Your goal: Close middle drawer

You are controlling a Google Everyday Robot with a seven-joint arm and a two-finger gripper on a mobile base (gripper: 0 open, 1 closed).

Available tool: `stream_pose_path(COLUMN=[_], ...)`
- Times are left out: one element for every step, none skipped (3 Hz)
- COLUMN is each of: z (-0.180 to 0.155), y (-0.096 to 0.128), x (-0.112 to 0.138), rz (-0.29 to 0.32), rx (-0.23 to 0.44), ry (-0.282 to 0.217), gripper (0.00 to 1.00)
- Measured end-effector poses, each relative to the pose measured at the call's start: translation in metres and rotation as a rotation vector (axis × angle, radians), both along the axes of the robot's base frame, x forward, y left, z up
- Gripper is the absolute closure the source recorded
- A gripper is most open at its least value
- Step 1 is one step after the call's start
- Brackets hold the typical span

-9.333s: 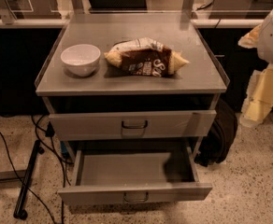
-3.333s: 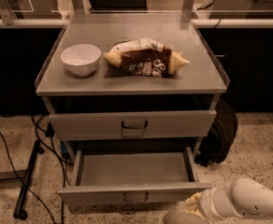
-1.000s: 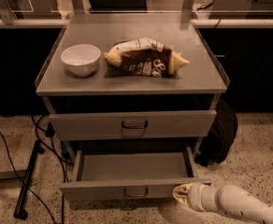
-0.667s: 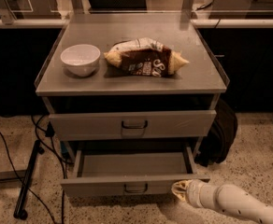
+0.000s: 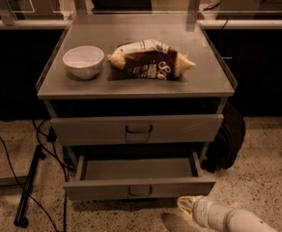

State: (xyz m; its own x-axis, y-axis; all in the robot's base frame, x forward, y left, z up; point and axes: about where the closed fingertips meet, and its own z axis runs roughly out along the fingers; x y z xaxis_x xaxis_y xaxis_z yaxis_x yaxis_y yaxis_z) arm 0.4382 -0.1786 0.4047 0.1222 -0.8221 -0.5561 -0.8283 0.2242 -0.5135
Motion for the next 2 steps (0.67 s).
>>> stream_pose_path(z=[0.0000, 0.0000], y=[0.0000, 0.0001], x=[0.0000, 0.0000], rz=[0.000, 0.000], rx=[0.000, 0.000], ry=[0.000, 0.000], gripper=[0.72, 0.49])
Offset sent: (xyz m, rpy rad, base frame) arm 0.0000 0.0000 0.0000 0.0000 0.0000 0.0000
